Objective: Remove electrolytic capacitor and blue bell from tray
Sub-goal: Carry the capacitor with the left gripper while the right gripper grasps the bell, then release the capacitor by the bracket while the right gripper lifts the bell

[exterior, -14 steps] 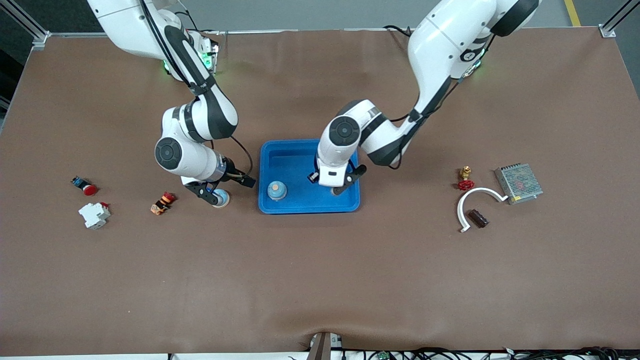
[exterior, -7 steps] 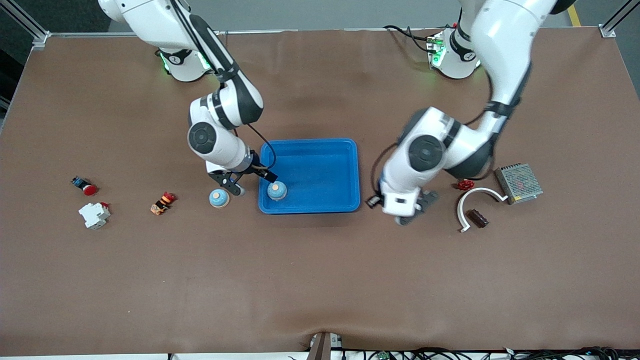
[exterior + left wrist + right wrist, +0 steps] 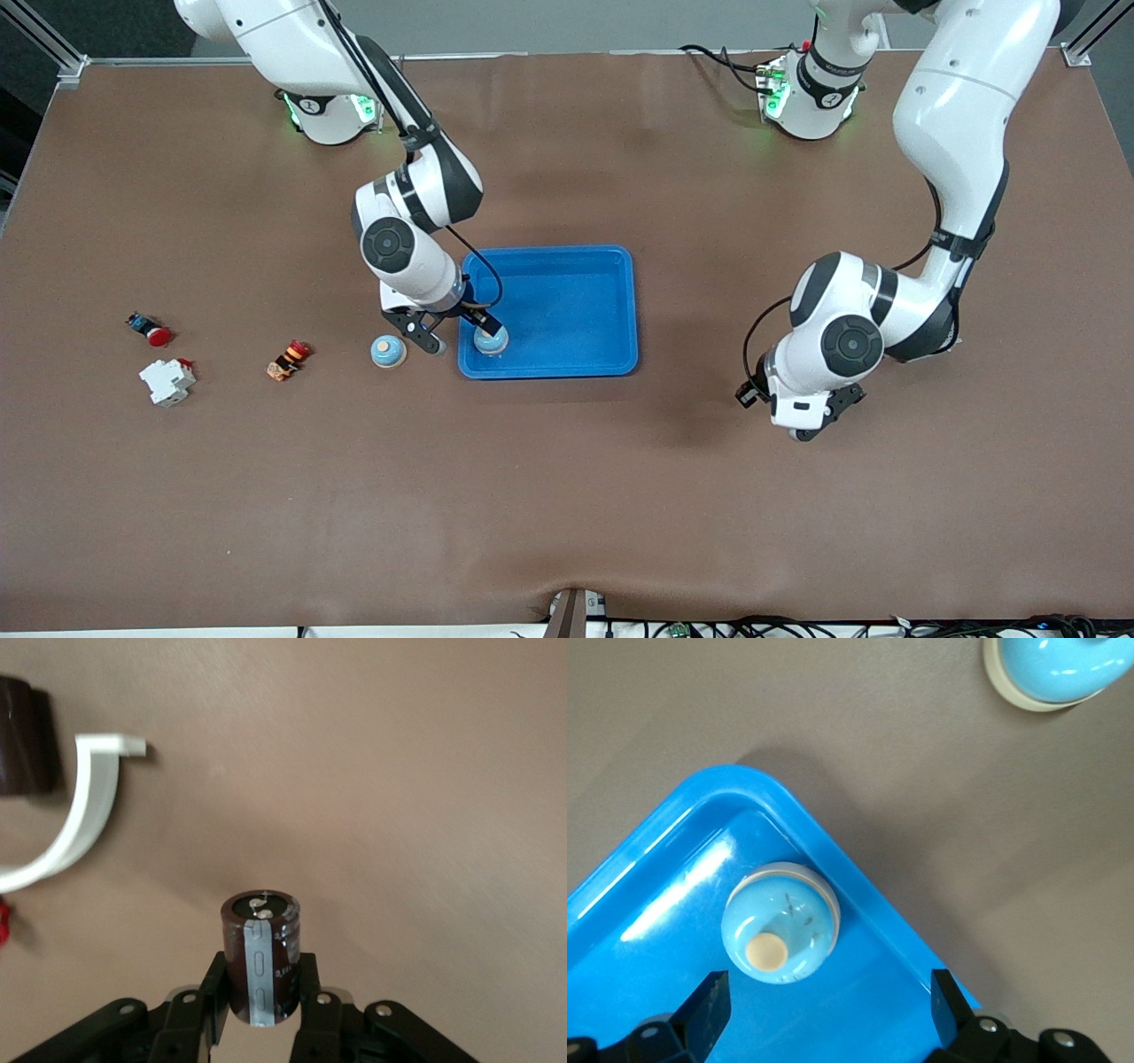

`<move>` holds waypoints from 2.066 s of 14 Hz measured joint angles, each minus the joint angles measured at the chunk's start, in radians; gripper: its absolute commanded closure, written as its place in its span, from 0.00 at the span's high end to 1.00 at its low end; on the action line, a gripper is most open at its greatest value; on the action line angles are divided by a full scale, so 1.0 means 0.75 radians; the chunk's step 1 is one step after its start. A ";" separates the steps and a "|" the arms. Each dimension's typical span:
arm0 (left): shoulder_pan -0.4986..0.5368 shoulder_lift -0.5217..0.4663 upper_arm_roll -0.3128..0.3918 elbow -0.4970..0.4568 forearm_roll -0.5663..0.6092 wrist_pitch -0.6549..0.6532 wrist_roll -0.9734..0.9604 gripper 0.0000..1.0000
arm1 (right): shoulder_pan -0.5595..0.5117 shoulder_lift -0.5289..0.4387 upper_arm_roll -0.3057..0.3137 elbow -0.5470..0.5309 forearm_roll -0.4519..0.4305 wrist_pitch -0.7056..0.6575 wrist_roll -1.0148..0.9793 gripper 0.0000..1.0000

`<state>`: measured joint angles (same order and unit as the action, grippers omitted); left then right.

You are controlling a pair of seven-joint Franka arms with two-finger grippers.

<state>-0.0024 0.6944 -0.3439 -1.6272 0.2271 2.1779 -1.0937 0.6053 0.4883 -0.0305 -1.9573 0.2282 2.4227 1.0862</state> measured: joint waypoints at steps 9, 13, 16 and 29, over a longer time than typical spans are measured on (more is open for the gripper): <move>0.126 0.079 0.015 0.003 0.019 0.087 -0.018 1.00 | 0.098 0.118 -0.012 0.040 -0.081 0.124 0.149 1.00; 0.127 0.073 0.013 0.031 0.019 0.089 -0.071 1.00 | 0.111 0.127 -0.034 0.042 -0.122 0.130 0.159 1.00; 0.123 0.017 -0.007 0.053 0.019 0.074 -0.071 1.00 | 0.111 0.127 -0.042 0.047 -0.123 0.129 0.159 1.00; 0.207 -0.445 -0.006 0.373 0.025 -0.662 0.947 1.00 | 0.109 0.125 -0.050 0.059 -0.148 0.128 0.159 0.00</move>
<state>0.1528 0.3610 -0.3486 -1.3474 0.2462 1.6812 -0.3836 0.6872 0.5817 -0.0682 -1.9130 0.1173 2.5185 1.2058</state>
